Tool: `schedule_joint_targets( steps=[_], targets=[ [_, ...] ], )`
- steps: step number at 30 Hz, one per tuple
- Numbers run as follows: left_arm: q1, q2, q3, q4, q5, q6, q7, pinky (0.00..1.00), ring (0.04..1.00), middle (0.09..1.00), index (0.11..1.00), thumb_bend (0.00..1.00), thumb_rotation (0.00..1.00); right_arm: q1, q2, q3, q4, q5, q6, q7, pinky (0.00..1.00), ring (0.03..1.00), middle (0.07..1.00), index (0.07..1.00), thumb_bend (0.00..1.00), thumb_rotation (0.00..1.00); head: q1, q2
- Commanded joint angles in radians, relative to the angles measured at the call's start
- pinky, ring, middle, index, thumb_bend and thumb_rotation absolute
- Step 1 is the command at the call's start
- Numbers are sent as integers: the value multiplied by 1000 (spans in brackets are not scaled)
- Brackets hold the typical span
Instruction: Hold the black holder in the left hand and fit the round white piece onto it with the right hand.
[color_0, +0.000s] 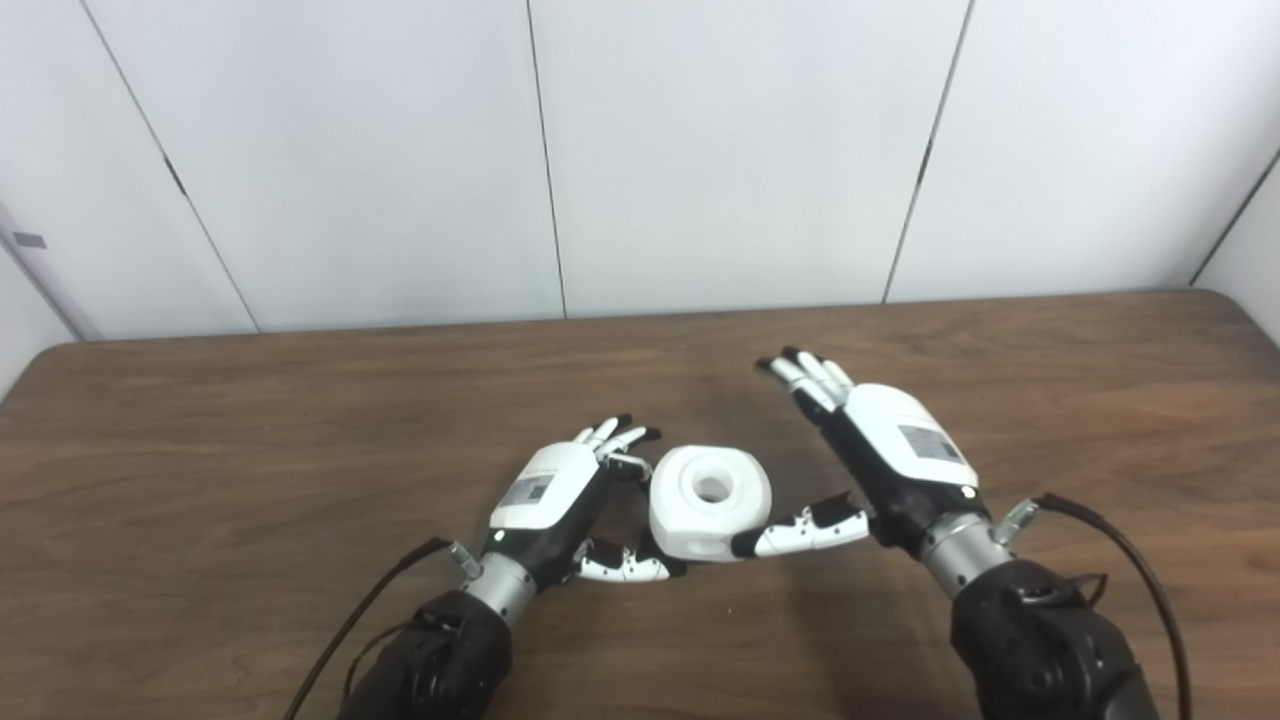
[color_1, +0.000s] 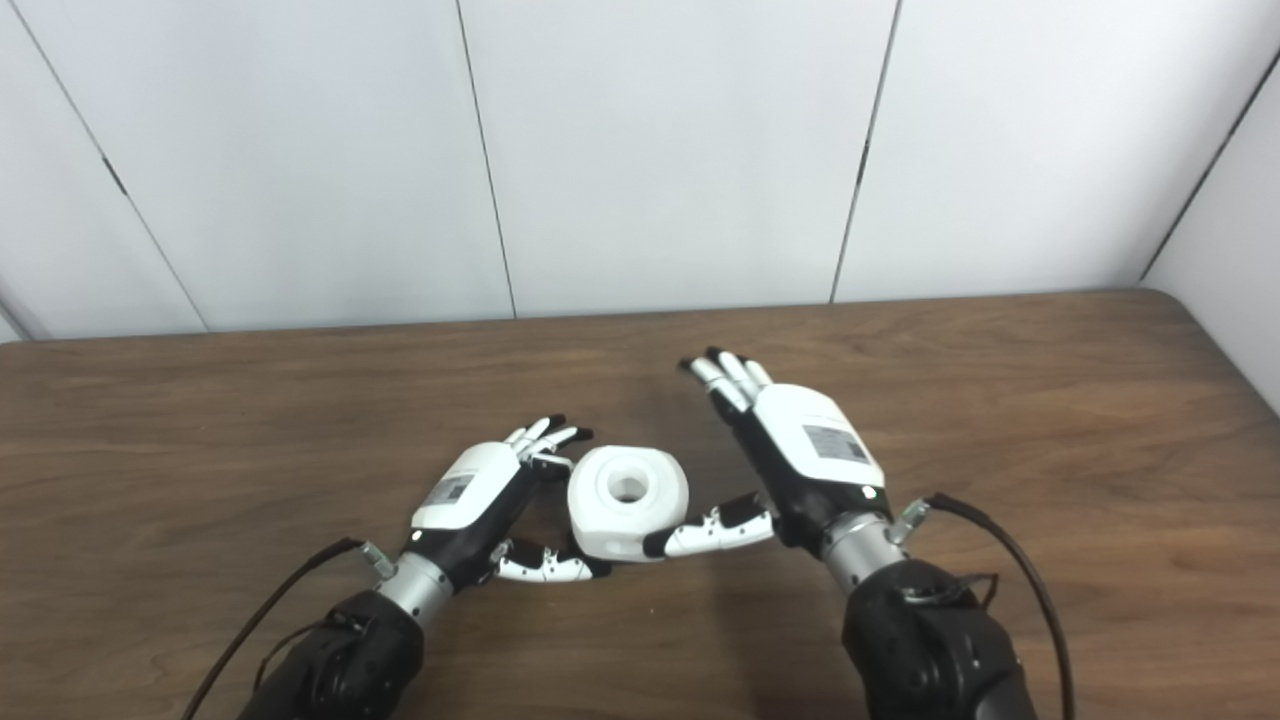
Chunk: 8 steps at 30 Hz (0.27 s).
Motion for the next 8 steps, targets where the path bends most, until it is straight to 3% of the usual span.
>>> schedule_joint_targets(
  steps=[1,8],
  targets=[
    [-20,9,4,-13,1,-10,4,1000,1000,929,481,515,47,-37,-17,-23,-13,40,22,1,813,1000,1000,1000,1000,525,0,0],
    [-20,19,9,-5,-6,-28,11,1000,1000,923,482,516,46,-17,-76,-40,-11,89,71,9,746,1000,1000,1000,1000,536,-8,-10]
  ],
)
